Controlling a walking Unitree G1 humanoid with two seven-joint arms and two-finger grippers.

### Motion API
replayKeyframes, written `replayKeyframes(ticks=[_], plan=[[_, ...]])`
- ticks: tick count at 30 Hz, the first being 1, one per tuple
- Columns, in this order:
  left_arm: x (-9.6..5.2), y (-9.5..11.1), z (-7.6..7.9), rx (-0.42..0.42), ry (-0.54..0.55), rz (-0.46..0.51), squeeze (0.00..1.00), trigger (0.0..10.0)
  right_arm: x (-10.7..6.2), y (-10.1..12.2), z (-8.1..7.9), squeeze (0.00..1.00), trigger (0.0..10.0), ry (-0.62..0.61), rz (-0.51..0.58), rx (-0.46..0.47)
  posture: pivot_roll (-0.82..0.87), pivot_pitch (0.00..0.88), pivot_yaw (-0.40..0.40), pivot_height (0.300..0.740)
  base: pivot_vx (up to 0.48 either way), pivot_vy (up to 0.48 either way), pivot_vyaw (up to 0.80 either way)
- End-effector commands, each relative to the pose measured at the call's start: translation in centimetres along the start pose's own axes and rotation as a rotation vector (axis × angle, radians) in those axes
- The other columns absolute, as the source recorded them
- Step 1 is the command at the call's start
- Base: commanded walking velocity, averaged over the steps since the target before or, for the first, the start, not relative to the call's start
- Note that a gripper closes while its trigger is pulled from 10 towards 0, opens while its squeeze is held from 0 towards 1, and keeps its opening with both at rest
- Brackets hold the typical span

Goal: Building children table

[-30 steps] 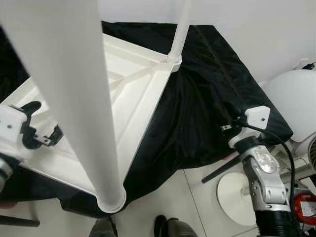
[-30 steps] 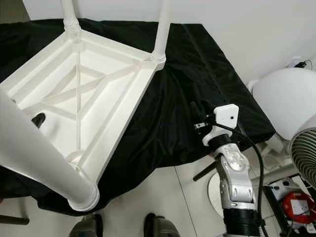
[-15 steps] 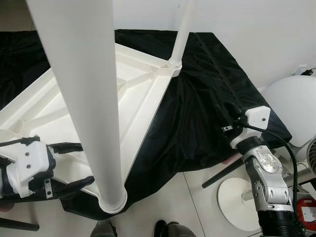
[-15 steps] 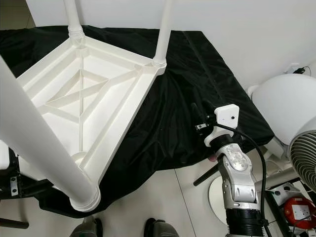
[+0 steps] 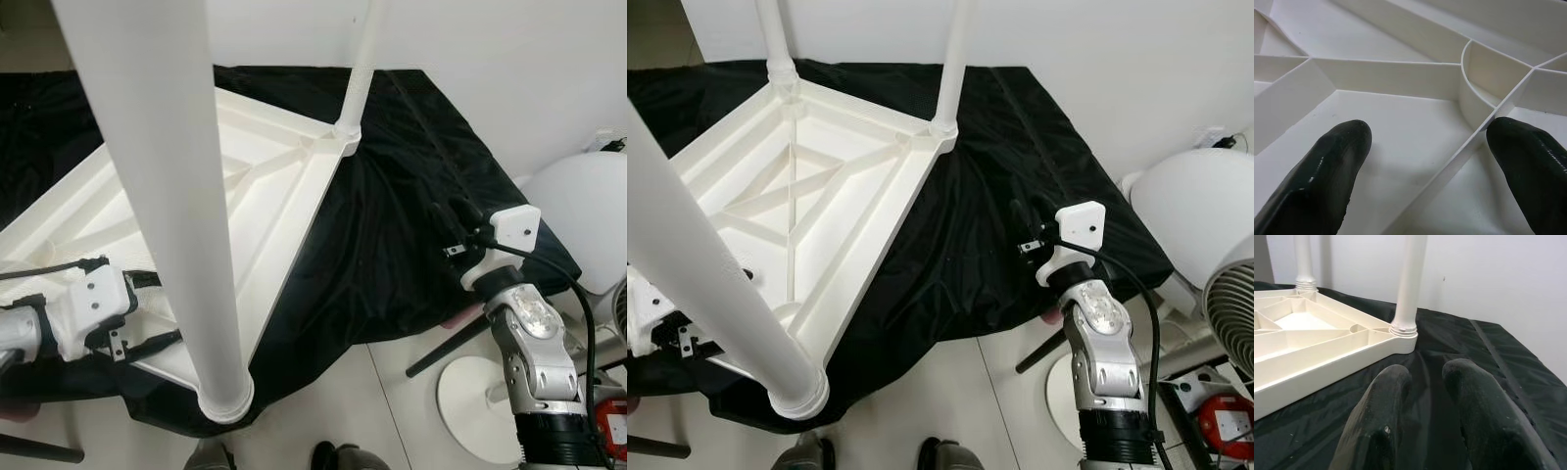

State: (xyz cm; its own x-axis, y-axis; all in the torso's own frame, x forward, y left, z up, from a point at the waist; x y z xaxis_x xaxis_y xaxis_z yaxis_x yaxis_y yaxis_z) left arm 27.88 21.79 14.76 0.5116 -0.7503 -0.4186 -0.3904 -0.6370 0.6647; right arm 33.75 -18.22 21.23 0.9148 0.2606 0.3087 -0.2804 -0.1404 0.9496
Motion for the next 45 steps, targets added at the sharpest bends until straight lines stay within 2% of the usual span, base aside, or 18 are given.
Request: replayKeyframes(ticks=[1,6,9,13,15,16,19,20,22,23,24,28,29,30,31,34,35,45], plan=[[-0.2,-1.1,-0.3,-0.001,0.025,-0.060,0.00,10.0,-0.2,0.1,0.4,0.00,10.0,-0.015,-0.004,-0.013,0.09,0.146,-0.052,0.740,0.000,0.000,0.00],[-0.7,-1.7,-0.3,0.012,-0.008,-0.068,0.00,10.0,-0.2,0.4,0.6,0.00,10.0,-0.017,-0.001,-0.026,0.09,0.152,-0.048,0.740,0.000,0.000,0.00],[-1.1,-3.0,-0.2,0.009,-0.054,-0.133,0.00,10.0,-0.1,0.6,0.9,0.00,10.0,-0.020,0.001,-0.033,0.09,0.156,-0.046,0.740,0.000,0.000,0.00],[-1.0,-3.3,-0.1,0.010,-0.067,-0.149,0.00,10.0,0.0,0.6,0.9,0.00,10.0,-0.020,0.001,-0.032,0.10,0.157,-0.047,0.740,0.000,0.000,0.00],[-0.8,-3.6,0.2,0.018,-0.089,-0.158,0.00,8.6,0.1,0.5,0.7,0.00,10.0,-0.014,0.000,-0.033,0.10,0.148,-0.050,0.740,0.000,0.000,0.00],[-0.7,-3.6,0.2,0.023,-0.093,-0.157,0.00,7.5,0.2,0.4,0.7,0.00,10.0,-0.012,-0.001,-0.033,0.10,0.148,-0.050,0.740,0.000,0.000,0.00],[-0.5,-3.7,0.3,0.021,-0.107,-0.157,0.00,7.5,0.3,0.5,0.6,0.00,10.0,-0.005,-0.001,-0.036,0.10,0.141,-0.050,0.740,0.000,0.000,0.00],[-0.4,-3.7,0.4,0.013,-0.118,-0.157,0.00,8.0,0.3,0.5,0.6,0.00,10.0,-0.003,-0.001,-0.037,0.10,0.139,-0.050,0.740,0.000,0.000,0.00],[-0.3,-3.8,0.5,0.008,-0.126,-0.157,0.00,8.0,0.3,0.5,0.6,0.00,10.0,-0.002,-0.001,-0.039,0.10,0.137,-0.049,0.740,0.000,0.000,0.00],[-0.3,-3.8,0.6,0.003,-0.137,-0.158,0.00,5.7,0.4,0.5,0.6,0.00,10.0,-0.002,-0.001,-0.041,0.10,0.135,-0.048,0.740,0.000,0.000,0.00],[-0.3,-3.8,0.7,0.009,-0.146,-0.154,0.00,4.7,0.4,0.5,0.6,0.00,10.0,-0.001,-0.001,-0.042,0.10,0.135,-0.048,0.740,0.000,0.000,0.00],[-0.1,-3.9,0.8,0.015,-0.160,-0.151,0.00,4.7,0.3,0.5,0.7,0.00,10.0,-0.001,-0.001,-0.046,0.10,0.131,-0.044,0.740,0.000,0.000,0.00],[-0.1,-3.8,1.0,0.011,-0.174,-0.144,0.00,2.5,0.3,0.5,0.7,0.00,10.0,-0.002,-0.002,-0.047,0.10,0.131,-0.043,0.740,0.000,0.000,0.00],[-0.1,-3.8,1.0,0.011,-0.174,-0.144,0.00,2.5,0.3,0.5,0.7,0.00,10.0,-0.002,-0.002,-0.047,0.10,0.131,-0.043,0.740,0.000,0.000,0.00],[0.0,-3.7,1.2,0.010,-0.183,-0.139,0.00,1.0,0.3,0.5,0.7,0.00,10.0,-0.003,-0.002,-0.046,0.10,0.131,-0.043,0.740,0.000,0.000,0.00],[0.0,-3.7,1.3,0.008,-0.188,-0.136,0.00,1.1,0.3,0.5,0.8,0.00,10.0,-0.004,-0.002,-0.047,0.10,0.132,-0.041,0.740,0.000,0.000,0.00],[0.0,-3.7,1.3,-0.001,-0.189,-0.133,0.00,0.0,0.2,0.4,0.9,0.00,10.0,-0.008,-0.003,-0.048,0.10,0.132,-0.038,0.740,0.000,0.000,0.00],[0.7,-3.2,1.0,-0.027,-0.151,-0.097,0.00,0.0,0.1,0.4,1.1,0.00,10.0,-0.025,0.001,-0.044,0.09,0.136,-0.034,0.740,0.000,0.000,0.00]])
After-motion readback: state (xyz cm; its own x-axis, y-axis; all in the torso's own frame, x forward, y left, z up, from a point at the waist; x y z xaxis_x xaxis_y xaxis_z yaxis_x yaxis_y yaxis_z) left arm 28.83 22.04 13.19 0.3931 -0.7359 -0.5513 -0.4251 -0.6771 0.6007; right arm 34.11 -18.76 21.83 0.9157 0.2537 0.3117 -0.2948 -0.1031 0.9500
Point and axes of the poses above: a point about 5 cm out from each wrist's last joint towards the gripper, its own x axis pointing out of the wrist towards the gripper, its own y axis along the axis of the wrist's last joint, z = x × y, the point moved 5 cm from there along x, pointing out of the wrist towards the gripper, and after that the axes turned 14 degrees about x, right-handed, at the moved point
